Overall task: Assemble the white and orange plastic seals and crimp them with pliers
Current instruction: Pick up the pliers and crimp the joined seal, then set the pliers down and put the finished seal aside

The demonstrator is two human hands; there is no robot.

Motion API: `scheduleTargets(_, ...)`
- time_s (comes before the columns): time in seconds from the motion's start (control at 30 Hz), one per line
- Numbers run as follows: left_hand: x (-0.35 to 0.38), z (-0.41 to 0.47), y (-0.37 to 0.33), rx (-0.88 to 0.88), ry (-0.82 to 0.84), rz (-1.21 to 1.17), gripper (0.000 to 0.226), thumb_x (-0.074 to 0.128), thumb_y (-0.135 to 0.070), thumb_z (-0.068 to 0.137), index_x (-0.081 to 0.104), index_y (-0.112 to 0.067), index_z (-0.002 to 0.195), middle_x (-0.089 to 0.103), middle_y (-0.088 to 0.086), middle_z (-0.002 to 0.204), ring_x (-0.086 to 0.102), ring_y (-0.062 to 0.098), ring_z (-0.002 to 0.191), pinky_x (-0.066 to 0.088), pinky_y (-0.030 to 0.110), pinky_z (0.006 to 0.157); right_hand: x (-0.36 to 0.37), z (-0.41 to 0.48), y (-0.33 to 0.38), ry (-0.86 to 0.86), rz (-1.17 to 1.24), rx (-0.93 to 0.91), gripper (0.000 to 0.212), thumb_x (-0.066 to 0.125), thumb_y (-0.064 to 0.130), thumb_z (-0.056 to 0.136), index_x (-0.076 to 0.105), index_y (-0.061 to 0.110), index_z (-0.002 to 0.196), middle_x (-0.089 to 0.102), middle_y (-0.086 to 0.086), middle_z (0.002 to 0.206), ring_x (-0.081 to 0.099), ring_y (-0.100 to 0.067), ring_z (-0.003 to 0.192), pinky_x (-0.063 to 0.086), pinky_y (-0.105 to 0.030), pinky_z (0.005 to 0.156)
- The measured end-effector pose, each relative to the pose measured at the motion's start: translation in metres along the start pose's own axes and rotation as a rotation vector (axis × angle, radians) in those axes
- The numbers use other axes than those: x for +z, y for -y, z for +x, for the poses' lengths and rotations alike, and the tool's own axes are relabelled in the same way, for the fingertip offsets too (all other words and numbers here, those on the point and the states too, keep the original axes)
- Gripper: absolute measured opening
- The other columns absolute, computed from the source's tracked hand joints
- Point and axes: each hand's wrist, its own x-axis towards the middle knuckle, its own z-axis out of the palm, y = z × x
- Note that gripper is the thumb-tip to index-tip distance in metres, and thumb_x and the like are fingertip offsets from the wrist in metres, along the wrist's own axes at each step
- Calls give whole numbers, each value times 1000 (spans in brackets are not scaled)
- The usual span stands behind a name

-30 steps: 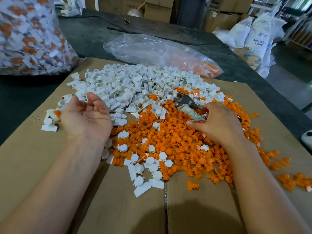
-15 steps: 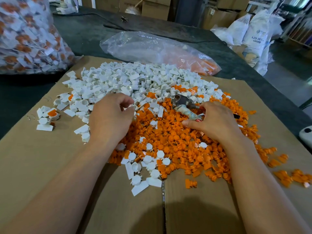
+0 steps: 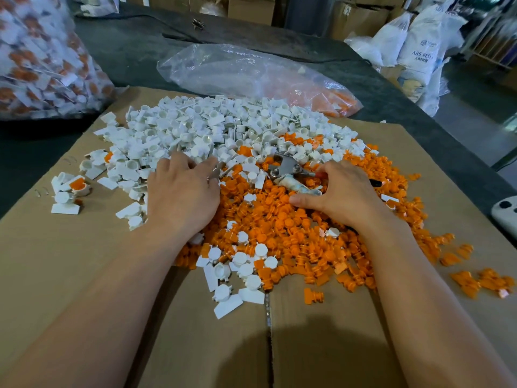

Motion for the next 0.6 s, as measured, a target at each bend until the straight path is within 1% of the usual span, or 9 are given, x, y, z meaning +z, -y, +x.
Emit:
scheduleTargets(0.1,4,-1,0,-4,-19,53,42,38,-28,96,45,-22,137,44,17,118,37,37,112,28,43,91,0,-1,0,-3,27,6,87,57,71,62,45,13,127,46,-9,128,38,-24,120,29,-37,99)
scheduleTargets(0.2,3,-1,1,-19,-49,31,37,39,-26,96,55,-16,128,46,17,116,38,36,110,29,42,88,-2,-2,-1,-28,99,13,81,59,68,65,48,16,125,45,-7,126,38,-22,119,31,-34,94)
scheduleTargets(0.27,2,-1,0,-13,-48,15,31,44,-25,94,59,-14,119,47,16,115,39,36,110,30,42,88,-4,-4,-1,-87,138,13,73,57,67,68,51,18,122,46,-5,123,38,-21,118,31,-30,88)
scheduleTargets(0.33,0,-1,-1,10,-48,16,26,47,-23,92,62,-12,110,51,15,115,41,36,109,31,42,87,-6,-5,1,-195,174,-8,61,57,62,72,56,19,116,48,-2,118,40,-18,114,27,-26,82)
scheduleTargets(0.43,-2,-1,-2,42,-65,17,20,51,-16,90,66,-11,101,59,14,108,45,36,105,33,42,83,-10,-8,7,-332,240,-63,45,59,54,78,60,21,108,45,7,105,42,-12,109,23,-20,79)
scheduleTargets(0.53,-3,-1,-2,63,-83,5,21,49,-10,88,68,-11,97,63,14,102,47,36,103,32,42,82,-12,-11,13,-385,261,-133,35,60,47,82,63,20,104,42,12,99,36,-2,97,19,-14,71)
scheduleTargets(0.6,-2,-1,-1,74,-99,-32,24,48,-7,86,67,-11,101,64,15,101,48,37,102,32,42,82,-13,-14,16,-390,276,-168,28,59,42,84,64,21,101,44,11,97,37,-1,94,20,-15,68)
